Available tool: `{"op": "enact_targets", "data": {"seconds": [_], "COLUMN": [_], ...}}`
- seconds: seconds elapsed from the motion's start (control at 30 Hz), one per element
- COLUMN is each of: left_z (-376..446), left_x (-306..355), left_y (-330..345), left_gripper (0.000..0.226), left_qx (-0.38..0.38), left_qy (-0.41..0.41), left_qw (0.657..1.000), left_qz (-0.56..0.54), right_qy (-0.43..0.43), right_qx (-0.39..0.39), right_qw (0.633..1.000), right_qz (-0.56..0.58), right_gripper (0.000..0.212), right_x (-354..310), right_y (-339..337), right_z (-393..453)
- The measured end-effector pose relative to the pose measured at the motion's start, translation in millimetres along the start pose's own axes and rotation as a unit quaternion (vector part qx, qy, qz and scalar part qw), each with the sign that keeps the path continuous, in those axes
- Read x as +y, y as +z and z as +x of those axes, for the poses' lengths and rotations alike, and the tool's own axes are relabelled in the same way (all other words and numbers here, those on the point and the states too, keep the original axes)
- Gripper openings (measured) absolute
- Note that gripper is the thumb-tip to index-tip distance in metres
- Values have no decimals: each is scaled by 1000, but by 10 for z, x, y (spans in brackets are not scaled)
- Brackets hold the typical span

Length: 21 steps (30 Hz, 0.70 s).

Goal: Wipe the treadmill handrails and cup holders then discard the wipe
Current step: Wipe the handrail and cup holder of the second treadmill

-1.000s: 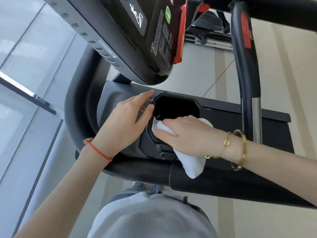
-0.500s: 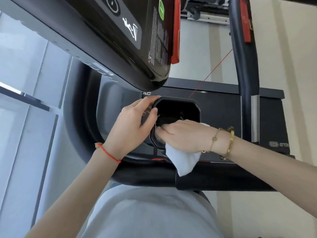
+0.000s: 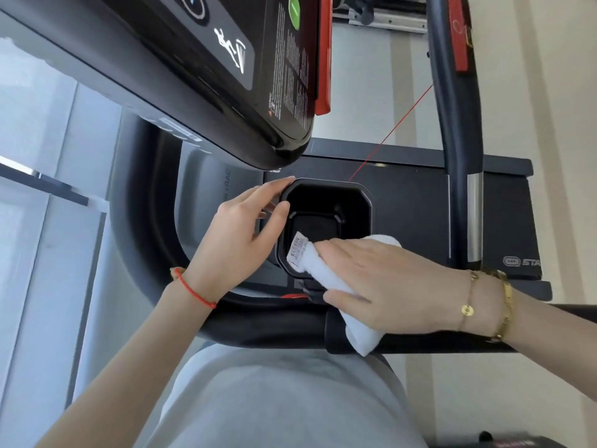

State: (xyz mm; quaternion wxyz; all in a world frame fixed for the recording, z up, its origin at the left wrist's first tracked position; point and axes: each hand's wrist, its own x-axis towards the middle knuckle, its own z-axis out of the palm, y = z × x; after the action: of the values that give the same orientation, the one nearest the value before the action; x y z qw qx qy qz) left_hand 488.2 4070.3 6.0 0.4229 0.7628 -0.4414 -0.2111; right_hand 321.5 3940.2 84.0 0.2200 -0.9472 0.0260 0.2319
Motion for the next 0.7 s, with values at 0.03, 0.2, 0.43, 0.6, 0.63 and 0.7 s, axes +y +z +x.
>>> {"op": "enact_targets", "data": {"seconds": [0.03, 0.2, 0.43, 0.6, 0.63, 0.7], "left_z": [-8, -65, -150, -197, -205, -220], "left_x": [7, 41, 140, 175, 187, 212], "left_y": [-5, -15, 61, 71, 72, 85], "left_gripper": [41, 46, 47, 49, 49, 47], "left_qx": [-5, -17, 14, 18, 20, 26], "left_qy": [-1, -18, -75, -91, -92, -92], "left_qw": [1000, 1000, 997, 995, 995, 995], "left_qz": [5, 19, 26, 30, 28, 25], "right_qy": [-6, -36, 7, 29, 38, 52], "right_qx": [-3, 61, 101, 175, 191, 203], "right_qw": [1000, 991, 956, 975, 976, 977], "right_qz": [-7, -111, -277, -136, -96, -28], "right_gripper": [20, 30, 59, 48, 47, 46], "right_x": [17, 67, 399, 461, 465, 465], "right_y": [4, -28, -202, 69, 101, 112], "right_z": [-35, -188, -24, -122, -143, -95]}}
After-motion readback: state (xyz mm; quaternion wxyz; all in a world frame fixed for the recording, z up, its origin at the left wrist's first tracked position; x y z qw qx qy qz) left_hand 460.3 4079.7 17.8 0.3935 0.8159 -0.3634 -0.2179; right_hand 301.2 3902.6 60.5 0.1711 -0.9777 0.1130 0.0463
